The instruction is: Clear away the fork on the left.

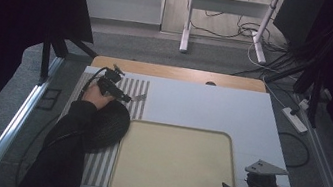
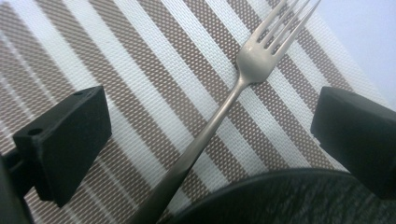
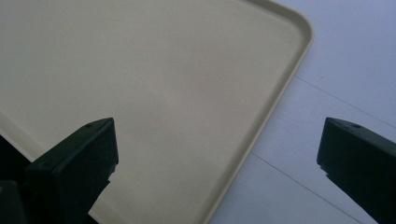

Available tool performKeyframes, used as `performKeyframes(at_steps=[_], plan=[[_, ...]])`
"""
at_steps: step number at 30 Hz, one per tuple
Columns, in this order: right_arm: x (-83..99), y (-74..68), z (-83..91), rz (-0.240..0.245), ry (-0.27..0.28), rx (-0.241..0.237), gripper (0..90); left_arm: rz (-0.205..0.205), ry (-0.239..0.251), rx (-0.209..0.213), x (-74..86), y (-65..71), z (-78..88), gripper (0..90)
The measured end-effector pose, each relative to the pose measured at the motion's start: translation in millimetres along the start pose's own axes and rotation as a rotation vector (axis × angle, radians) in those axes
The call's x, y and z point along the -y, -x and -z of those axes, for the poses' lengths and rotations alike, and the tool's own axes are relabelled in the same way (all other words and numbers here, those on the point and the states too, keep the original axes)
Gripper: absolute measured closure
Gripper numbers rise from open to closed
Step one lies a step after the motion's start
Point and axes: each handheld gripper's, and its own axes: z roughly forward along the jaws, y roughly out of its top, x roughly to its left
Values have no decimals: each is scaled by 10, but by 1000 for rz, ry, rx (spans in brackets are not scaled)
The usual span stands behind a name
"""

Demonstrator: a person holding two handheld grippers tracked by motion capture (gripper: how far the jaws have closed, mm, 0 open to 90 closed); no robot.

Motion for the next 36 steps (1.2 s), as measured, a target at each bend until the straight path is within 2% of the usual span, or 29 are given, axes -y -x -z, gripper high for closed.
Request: performKeyframes(at_steps=[2,4,9,10,13,16,18,19,22,23,24,26,29,31,33,36], plan=[[0,1,1,0,0,0,0,-8,-30,-22,-19,8,-56,0],[1,2,1,-4,0,1,0,-21,-58,-67,-27,13,-110,0],[2,5,3,-6,2,1,0,-51,-61,-92,-23,27,-126,6],[1,5,1,-5,1,1,0,-68,-69,-108,-22,40,-129,13],[1,1,2,-3,0,2,0,-82,-75,-113,-27,37,-118,24],[1,0,0,-1,-1,2,0,-80,-68,-115,-24,3,-69,131],[0,0,-2,0,-2,0,0,-86,-60,-112,-16,-28,-35,204],[-1,-1,-3,0,-4,0,0,-92,-60,-114,-13,-43,-20,271],[-1,-3,-3,3,-7,1,0,-101,-48,-107,-3,-86,10,369],[-1,-3,-4,2,-5,0,0,-101,-48,-107,-3,-86,10,460],[-1,-3,-5,2,-5,0,0,-117,-36,-107,5,-96,27,545],[-1,-3,-5,1,-5,-1,0,-126,-33,-105,9,-98,30,568],[-1,-2,-3,3,-7,0,0,-144,-25,-91,21,-113,38,788],[0,-1,-2,3,-7,-1,0,-148,-20,-84,30,-133,40,790],[0,-2,-1,4,-6,-1,0,-175,-29,-66,29,-155,50,821],[1,0,-2,3,-4,-3,0,-178,-37,-62,24,-176,57,852]])
